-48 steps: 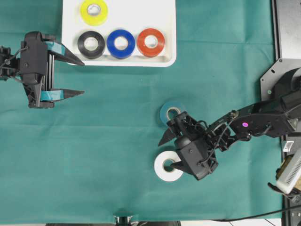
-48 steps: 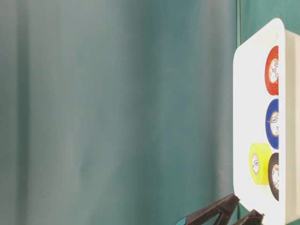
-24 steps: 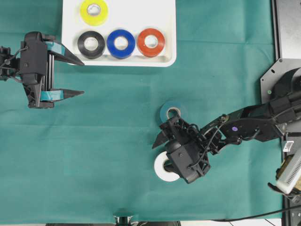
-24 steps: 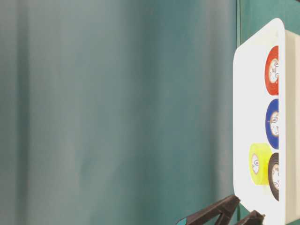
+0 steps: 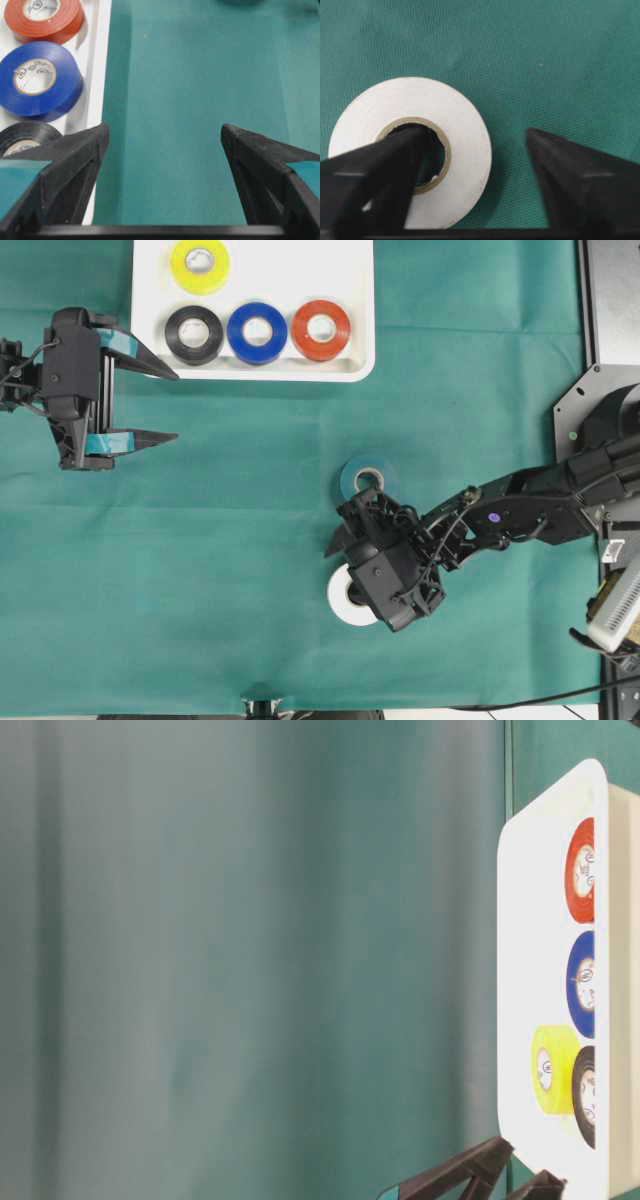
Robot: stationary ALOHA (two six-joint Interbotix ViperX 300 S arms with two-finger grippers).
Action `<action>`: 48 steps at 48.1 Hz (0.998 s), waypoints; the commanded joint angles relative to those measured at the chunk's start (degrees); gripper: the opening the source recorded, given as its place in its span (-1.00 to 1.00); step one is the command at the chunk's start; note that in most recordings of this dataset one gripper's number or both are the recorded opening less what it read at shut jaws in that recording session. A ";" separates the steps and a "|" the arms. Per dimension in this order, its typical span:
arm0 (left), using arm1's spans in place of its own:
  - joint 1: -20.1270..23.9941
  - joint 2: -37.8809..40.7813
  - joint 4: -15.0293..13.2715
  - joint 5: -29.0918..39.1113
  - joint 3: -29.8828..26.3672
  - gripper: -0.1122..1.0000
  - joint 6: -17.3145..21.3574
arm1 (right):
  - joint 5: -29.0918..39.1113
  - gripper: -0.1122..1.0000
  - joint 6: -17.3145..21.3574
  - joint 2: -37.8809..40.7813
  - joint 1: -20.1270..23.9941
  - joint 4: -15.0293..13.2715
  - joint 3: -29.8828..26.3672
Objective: Put the tape alternately from left to right into the white case.
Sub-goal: 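Grasp the white tape roll by its rim with the right gripper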
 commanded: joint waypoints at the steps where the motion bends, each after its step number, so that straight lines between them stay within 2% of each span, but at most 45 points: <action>1: -0.09 -0.88 0.00 -0.26 -0.44 0.90 0.00 | 0.62 -0.33 -0.18 -1.41 -0.09 0.09 -0.79; 5: -0.09 -0.88 0.00 -0.26 -0.44 0.90 0.00 | 1.58 -0.65 -0.18 -2.02 -0.09 0.09 -0.79; 7: -0.09 -0.88 0.00 -0.26 -0.44 0.90 0.00 | 2.02 -0.72 -0.18 -2.37 -0.18 0.09 -0.79; 29: -0.09 -0.88 0.00 -0.26 -0.35 0.90 0.09 | 2.72 -0.73 -0.26 -4.13 -0.09 0.09 -0.97; 48: -0.09 -0.88 0.00 -0.26 -0.35 0.90 0.00 | 2.72 -0.74 -0.26 -9.05 -0.09 0.09 -0.79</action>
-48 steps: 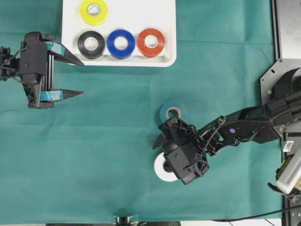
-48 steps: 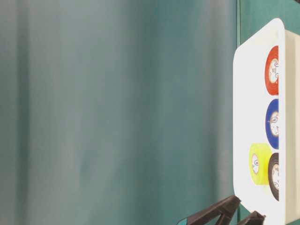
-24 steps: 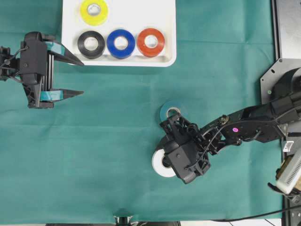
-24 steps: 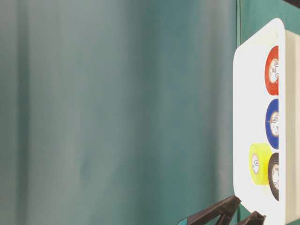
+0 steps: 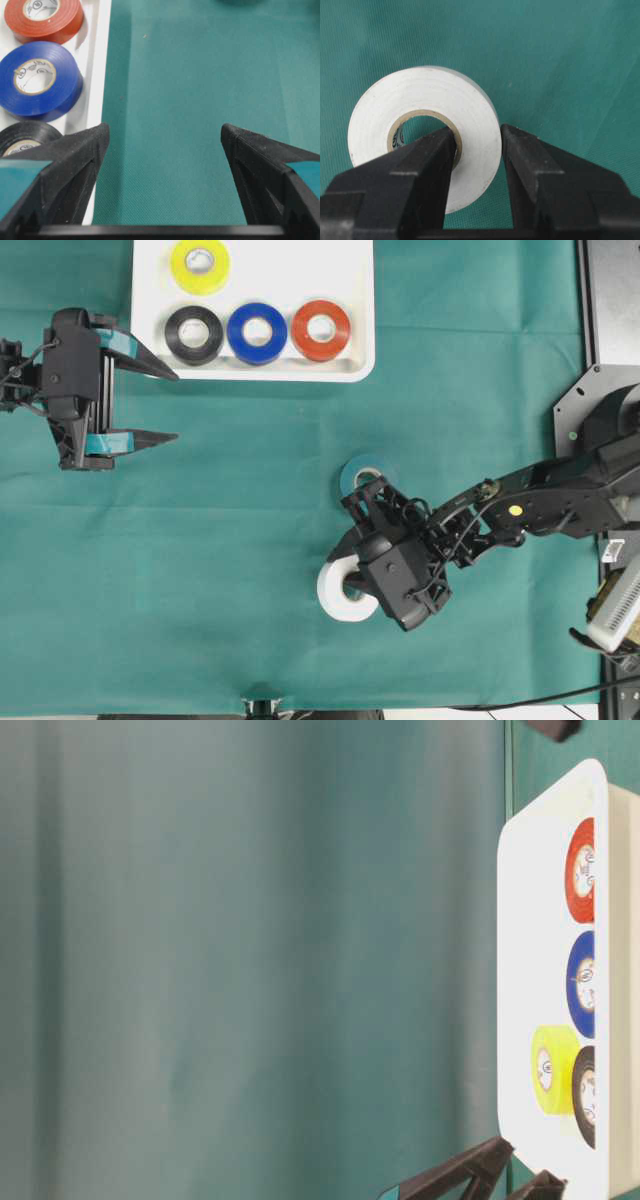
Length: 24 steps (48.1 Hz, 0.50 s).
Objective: Put the tape alternately from left to right into the white case.
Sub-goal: 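Grasp the white tape roll by its rim with the right gripper, then carry the white roll into the tray and release it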
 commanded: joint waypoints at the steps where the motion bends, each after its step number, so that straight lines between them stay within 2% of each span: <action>1: -0.09 -0.79 0.00 -0.26 -0.26 0.90 0.00 | -0.26 -0.74 0.00 -2.20 0.09 0.09 -0.79; 9: -0.09 -0.79 0.00 -0.26 -0.35 0.90 0.00 | 0.09 -0.74 -0.18 -2.20 -0.88 -0.18 -1.32; 24: -0.09 -0.79 0.00 -0.26 -0.09 0.90 0.00 | 5.71 -0.74 -0.26 -2.20 -7.82 -0.26 -3.69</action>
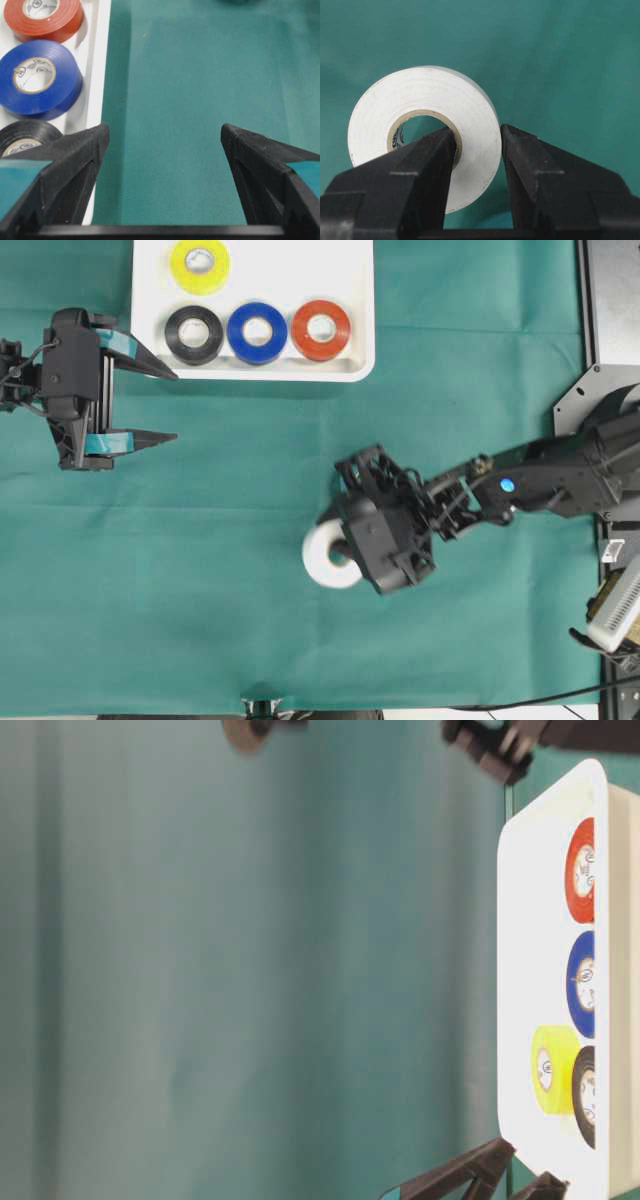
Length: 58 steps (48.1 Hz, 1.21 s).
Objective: Put the tape alternately from left to right into the white case.
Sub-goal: 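Carry the white roll into the tray and release it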
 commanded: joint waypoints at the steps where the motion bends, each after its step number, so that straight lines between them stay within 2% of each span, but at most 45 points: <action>1: -0.09 -0.88 0.00 -0.18 -0.35 0.90 0.00 | 1.14 -0.74 -0.09 -1.76 -2.11 -0.18 -2.11; 37: -0.09 -0.88 0.00 -0.26 0.79 0.90 0.09 | 1.67 -0.74 -0.09 -1.76 -24.26 -0.18 -6.06; 58: -0.09 -0.88 0.00 -0.26 1.23 0.90 0.09 | 0.26 -0.74 -0.18 -1.76 -31.73 -0.18 -5.80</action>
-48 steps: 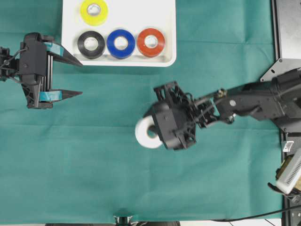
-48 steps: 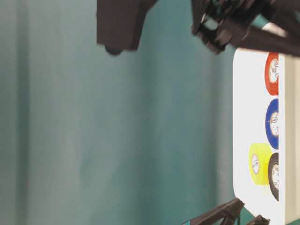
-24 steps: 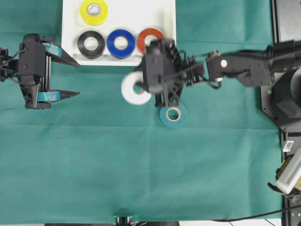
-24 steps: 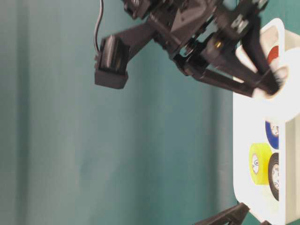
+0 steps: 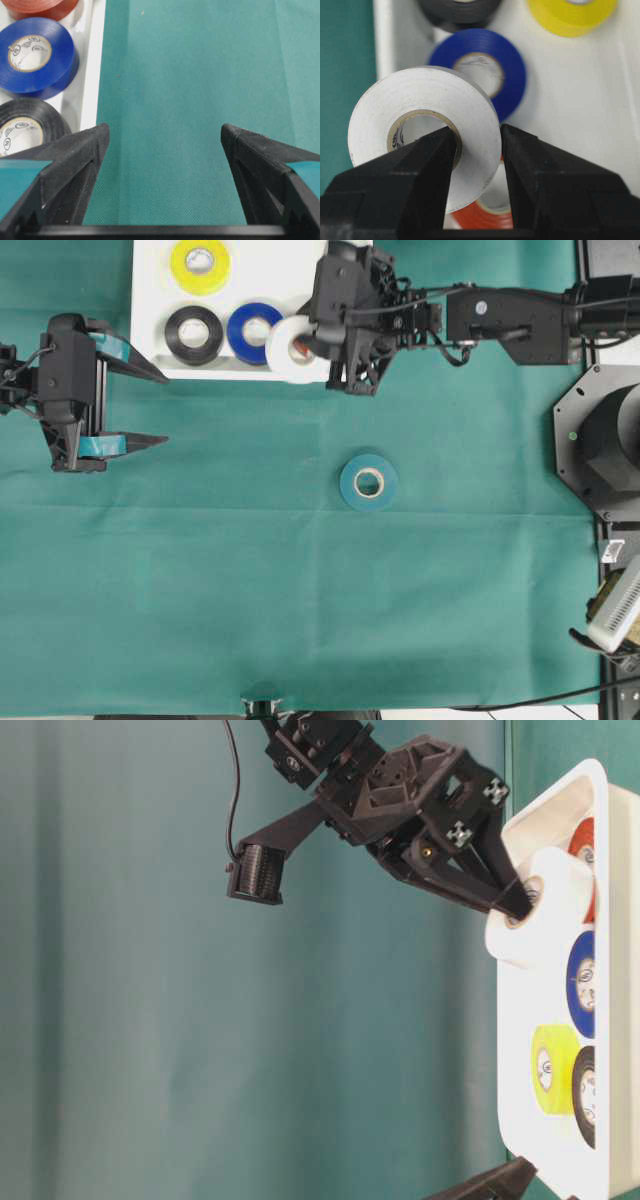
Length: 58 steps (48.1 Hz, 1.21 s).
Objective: Put the tape alternately from left to right into the white case.
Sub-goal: 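Carry the white roll into the tray and release it, then withdraw the right gripper from the tray to the right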
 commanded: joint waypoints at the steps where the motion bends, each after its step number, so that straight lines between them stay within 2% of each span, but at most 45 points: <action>1: -0.18 -0.88 0.00 -0.26 -0.44 0.90 -0.09 | -1.05 -0.74 -0.09 -1.58 -0.88 -0.09 -1.05; 17: -0.18 -0.79 0.00 -0.26 -0.44 0.90 -0.09 | -2.11 -0.74 -0.26 -0.62 -7.21 -0.09 -0.97; 36: -0.18 -0.79 0.00 -0.26 -0.44 0.91 -0.09 | -6.94 -0.74 -0.26 2.29 -13.89 -0.09 -1.32; 58: -0.18 -0.79 0.00 -0.26 -0.35 0.91 -0.09 | -6.86 -0.74 -0.26 3.52 -15.21 -0.09 -1.32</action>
